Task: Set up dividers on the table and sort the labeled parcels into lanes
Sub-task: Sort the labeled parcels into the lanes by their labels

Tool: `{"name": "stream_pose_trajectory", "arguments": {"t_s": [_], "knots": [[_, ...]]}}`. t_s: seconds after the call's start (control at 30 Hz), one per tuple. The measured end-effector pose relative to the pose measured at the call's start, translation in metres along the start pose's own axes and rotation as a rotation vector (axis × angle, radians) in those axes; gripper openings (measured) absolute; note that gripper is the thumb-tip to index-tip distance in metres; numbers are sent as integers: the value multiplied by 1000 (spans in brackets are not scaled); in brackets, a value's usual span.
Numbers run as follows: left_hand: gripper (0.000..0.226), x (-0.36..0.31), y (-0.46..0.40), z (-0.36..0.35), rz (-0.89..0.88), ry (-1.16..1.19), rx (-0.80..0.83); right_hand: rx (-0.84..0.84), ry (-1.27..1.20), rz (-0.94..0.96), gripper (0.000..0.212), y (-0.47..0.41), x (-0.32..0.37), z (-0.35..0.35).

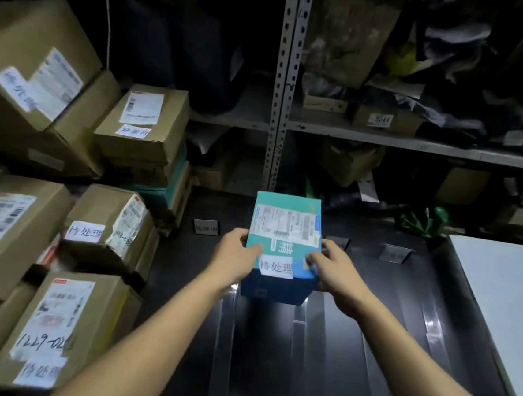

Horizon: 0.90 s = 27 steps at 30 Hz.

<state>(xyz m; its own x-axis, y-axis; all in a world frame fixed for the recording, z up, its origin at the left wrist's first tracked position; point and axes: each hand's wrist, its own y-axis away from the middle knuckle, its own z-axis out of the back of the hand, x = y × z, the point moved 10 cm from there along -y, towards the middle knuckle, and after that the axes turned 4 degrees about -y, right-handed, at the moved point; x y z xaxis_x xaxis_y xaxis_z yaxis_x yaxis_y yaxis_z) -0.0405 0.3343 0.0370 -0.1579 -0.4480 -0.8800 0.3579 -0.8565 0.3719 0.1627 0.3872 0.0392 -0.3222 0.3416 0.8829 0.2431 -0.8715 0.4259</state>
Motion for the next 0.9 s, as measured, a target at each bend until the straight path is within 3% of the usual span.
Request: {"name": "stream_pose_trajectory", "arguments": {"t_s": [0.3, 0.63, 0.9], "knots": [[18, 60, -43, -44, 203, -212, 6, 41, 252, -128, 29, -63, -59, -3], [18, 83, -67, -57, 228, -517, -34, 34, 402, -200, 35, -88, -88, -10], [22, 84, -72, -55, 188, -504, -59, -4, 445, -169, 35, -91, -84, -13]]}}
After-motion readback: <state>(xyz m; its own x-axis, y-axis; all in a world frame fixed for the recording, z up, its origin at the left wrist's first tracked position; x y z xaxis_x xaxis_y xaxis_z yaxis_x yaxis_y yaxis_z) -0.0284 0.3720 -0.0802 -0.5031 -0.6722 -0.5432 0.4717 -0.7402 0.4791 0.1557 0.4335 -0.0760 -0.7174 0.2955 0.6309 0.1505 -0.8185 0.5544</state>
